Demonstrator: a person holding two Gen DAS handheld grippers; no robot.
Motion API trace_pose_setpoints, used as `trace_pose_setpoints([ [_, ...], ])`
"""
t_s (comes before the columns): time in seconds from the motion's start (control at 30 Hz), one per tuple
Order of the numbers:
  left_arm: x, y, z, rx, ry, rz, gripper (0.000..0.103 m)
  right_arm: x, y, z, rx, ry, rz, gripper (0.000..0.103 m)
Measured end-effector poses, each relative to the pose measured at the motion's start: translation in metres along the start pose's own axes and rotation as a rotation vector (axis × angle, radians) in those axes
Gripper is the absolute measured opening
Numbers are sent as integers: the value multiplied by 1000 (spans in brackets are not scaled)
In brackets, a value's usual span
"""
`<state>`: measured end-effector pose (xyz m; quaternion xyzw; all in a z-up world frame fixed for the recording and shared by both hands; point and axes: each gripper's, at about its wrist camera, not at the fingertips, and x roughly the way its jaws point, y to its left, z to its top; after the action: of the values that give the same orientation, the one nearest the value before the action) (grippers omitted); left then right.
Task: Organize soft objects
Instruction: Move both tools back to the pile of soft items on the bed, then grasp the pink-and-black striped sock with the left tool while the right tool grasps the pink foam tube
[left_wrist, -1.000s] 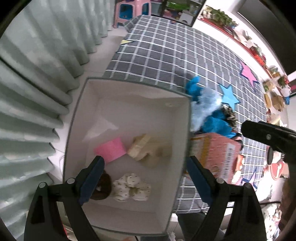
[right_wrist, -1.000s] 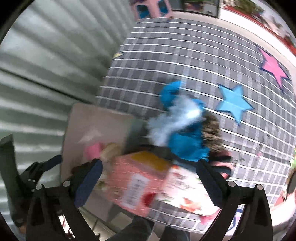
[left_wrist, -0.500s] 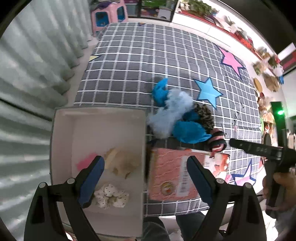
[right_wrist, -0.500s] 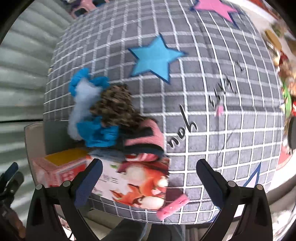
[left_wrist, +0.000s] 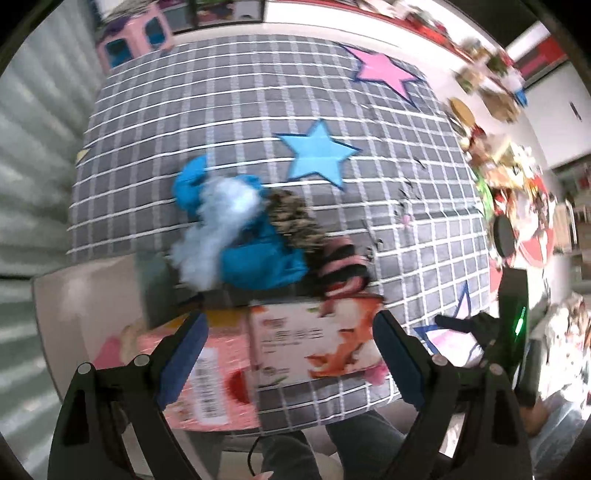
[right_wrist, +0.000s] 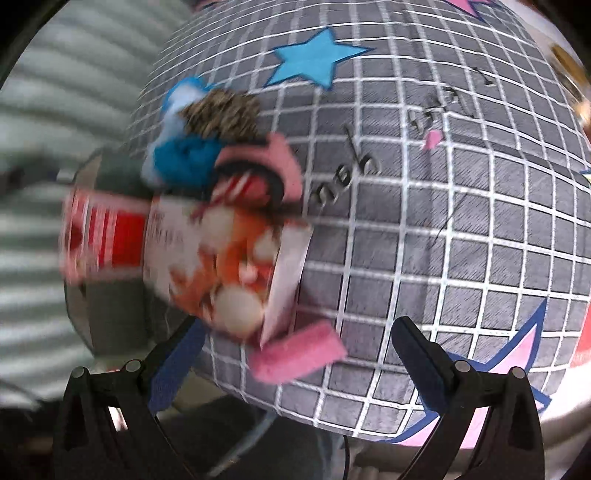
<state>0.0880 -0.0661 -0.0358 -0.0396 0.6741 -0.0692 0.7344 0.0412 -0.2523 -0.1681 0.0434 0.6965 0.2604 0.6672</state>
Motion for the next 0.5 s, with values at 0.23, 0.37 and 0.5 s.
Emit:
trace_pose_setpoints([
  [0.23,52,-45,12,4,138,-53,92,29,15,-30,-122,-33,6,102],
  [0.37,76,-45,15,-69,212,-76,92,45,18,-31,-142,-52,12,102],
  [0.5,94,-46,20,-92,257,-44,92,58,21,-30,-142,-48,9,102],
])
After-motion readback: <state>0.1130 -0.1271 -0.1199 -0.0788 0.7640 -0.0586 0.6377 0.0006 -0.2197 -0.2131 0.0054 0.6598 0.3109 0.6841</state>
